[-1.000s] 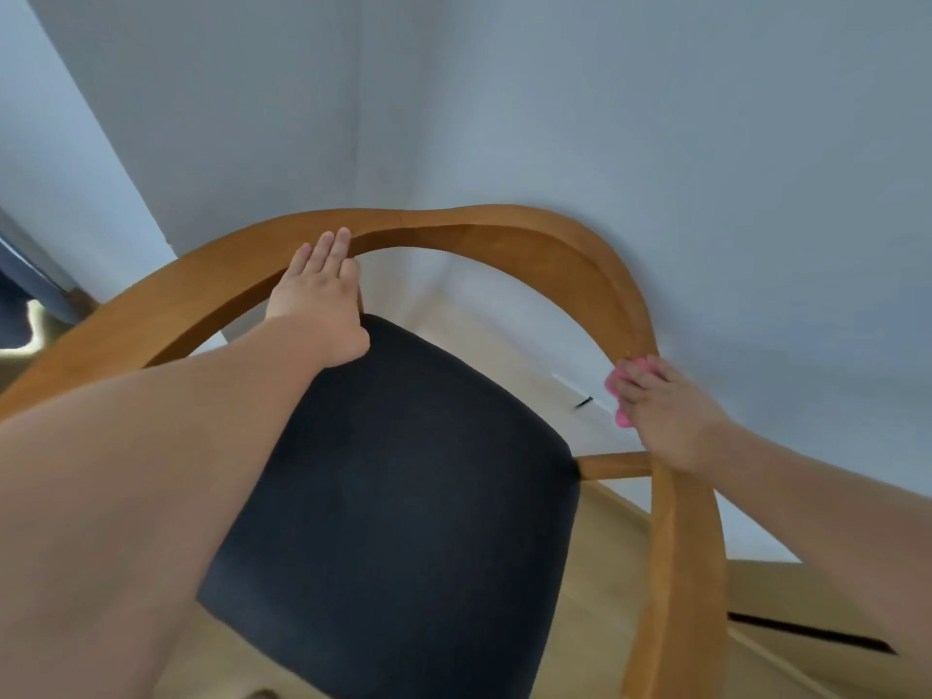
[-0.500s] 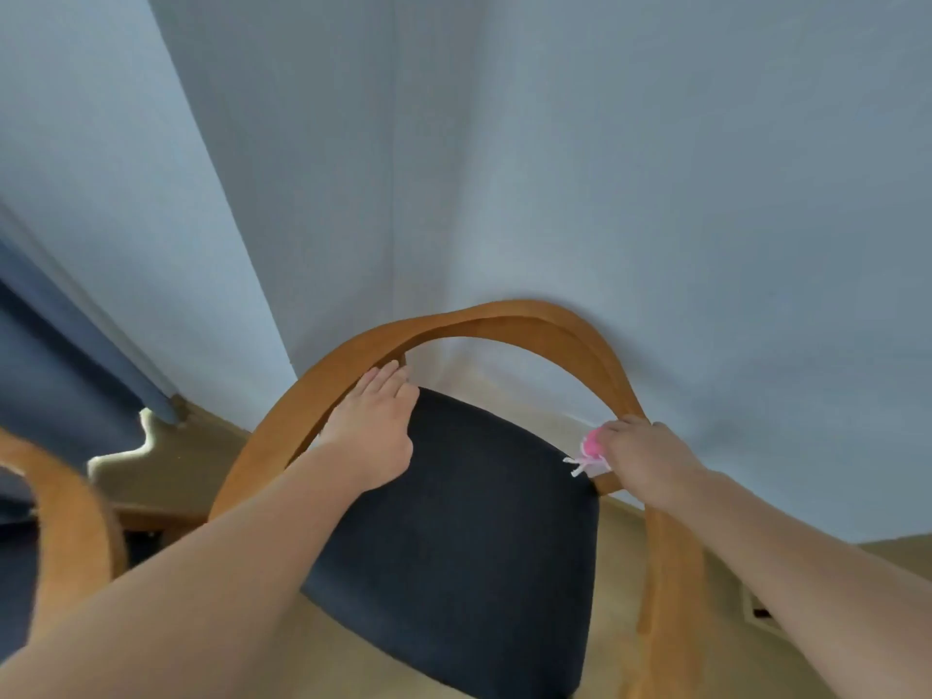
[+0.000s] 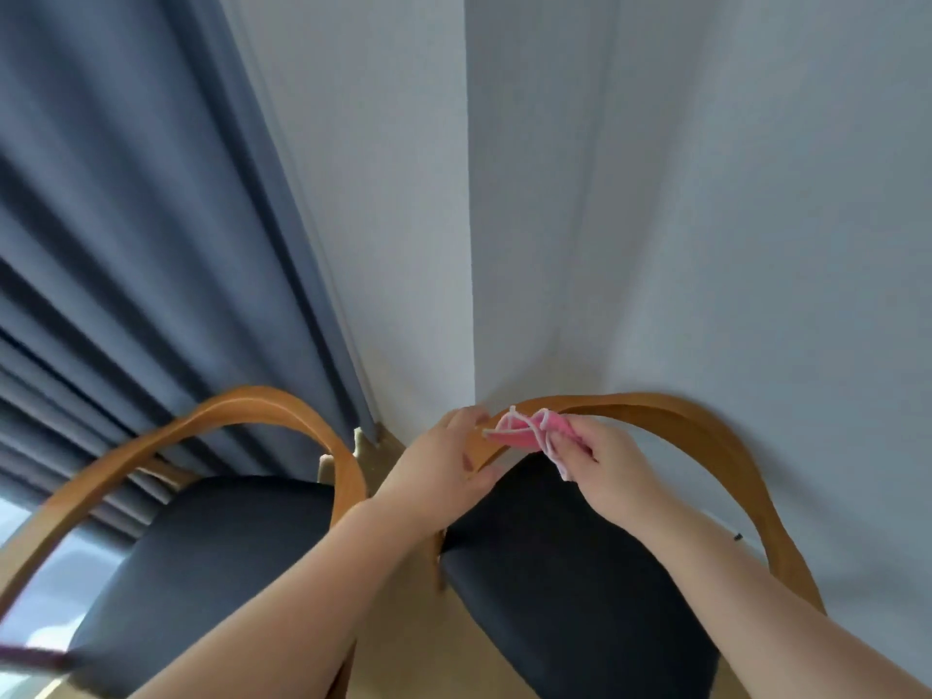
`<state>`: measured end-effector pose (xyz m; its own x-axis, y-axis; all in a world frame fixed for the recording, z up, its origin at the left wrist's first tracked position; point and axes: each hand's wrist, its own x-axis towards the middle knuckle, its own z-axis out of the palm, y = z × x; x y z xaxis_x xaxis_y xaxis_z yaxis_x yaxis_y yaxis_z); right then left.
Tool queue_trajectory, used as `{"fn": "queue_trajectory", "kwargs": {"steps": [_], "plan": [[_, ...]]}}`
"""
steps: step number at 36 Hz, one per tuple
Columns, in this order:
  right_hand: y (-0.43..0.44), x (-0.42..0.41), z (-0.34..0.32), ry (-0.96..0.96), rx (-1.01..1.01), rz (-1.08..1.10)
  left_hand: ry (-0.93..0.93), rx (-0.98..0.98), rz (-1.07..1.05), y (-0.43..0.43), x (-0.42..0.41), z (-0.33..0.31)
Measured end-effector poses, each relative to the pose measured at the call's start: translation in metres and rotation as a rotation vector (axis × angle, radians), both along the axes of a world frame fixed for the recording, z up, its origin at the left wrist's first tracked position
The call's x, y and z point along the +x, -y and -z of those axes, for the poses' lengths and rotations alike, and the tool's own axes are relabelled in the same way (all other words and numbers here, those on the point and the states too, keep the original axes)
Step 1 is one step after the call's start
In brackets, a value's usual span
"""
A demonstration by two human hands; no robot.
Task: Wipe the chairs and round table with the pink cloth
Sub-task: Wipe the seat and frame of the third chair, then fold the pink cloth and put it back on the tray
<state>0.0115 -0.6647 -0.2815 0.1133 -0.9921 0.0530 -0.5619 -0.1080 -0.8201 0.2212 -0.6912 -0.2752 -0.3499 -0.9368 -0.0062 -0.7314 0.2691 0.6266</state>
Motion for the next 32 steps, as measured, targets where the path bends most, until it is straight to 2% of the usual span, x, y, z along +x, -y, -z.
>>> {"fn": "queue_trajectory", "kwargs": {"steps": [5,8,10,14,19,25,29,32], "plan": [[0.001,0.030,-0.014,0.278,0.097,-0.221,-0.193,-0.014,-0.115,-0.035,0.012,-0.014],[-0.006,0.046,-0.023,0.366,0.148,-0.346,-0.349,-0.061,-0.240,-0.060,0.015,-0.025],[-0.010,0.057,-0.026,0.357,0.174,-0.438,-0.385,-0.118,-0.333,-0.078,0.021,-0.031],[-0.018,0.078,-0.031,0.348,0.290,-0.668,-0.304,-0.183,-0.502,-0.119,0.042,-0.037],[-0.036,0.119,-0.039,0.198,0.362,-0.975,-0.285,-0.228,-0.632,-0.183,0.077,-0.051],[-0.085,0.195,-0.053,0.307,0.490,-1.089,-0.247,-0.279,-0.794,-0.292,0.120,-0.071],[-0.131,0.256,-0.064,0.261,0.494,-1.172,-0.249,-0.248,-0.942,-0.376,0.144,-0.072],[-0.178,0.307,-0.071,0.238,0.530,-1.285,-0.361,-0.212,-1.070,-0.442,0.159,-0.075]]}}
